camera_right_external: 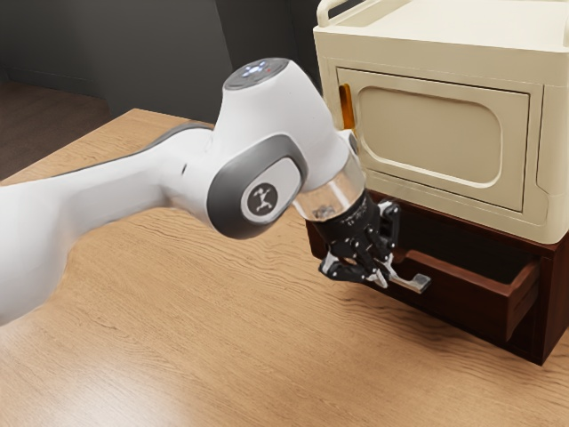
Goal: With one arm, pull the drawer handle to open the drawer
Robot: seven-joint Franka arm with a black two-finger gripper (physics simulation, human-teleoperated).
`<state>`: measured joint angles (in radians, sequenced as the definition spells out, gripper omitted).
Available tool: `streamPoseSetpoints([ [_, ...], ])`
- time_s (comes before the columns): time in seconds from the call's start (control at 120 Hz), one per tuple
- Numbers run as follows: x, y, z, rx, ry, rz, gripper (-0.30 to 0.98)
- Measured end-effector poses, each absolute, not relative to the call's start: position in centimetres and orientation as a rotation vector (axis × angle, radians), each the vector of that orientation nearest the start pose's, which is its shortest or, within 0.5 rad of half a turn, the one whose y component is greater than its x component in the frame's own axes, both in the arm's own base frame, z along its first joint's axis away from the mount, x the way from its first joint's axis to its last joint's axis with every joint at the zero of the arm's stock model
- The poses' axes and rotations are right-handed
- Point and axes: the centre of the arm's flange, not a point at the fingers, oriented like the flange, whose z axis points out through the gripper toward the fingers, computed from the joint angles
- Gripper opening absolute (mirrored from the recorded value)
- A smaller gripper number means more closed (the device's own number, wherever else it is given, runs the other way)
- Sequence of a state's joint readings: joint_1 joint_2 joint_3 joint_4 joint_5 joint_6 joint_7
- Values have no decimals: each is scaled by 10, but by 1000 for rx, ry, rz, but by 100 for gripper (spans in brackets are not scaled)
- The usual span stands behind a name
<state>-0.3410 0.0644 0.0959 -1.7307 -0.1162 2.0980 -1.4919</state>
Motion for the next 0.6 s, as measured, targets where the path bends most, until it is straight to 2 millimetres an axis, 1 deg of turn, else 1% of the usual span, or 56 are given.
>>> streamPoseSetpoints([
  [0.133,579,-153,564,-2745,-2061,-195,-10],
  [0.475,564,-151,558,-2738,-2053,-169,-10],
  [0.6,556,-150,562,-2743,-2054,-168,-10],
])
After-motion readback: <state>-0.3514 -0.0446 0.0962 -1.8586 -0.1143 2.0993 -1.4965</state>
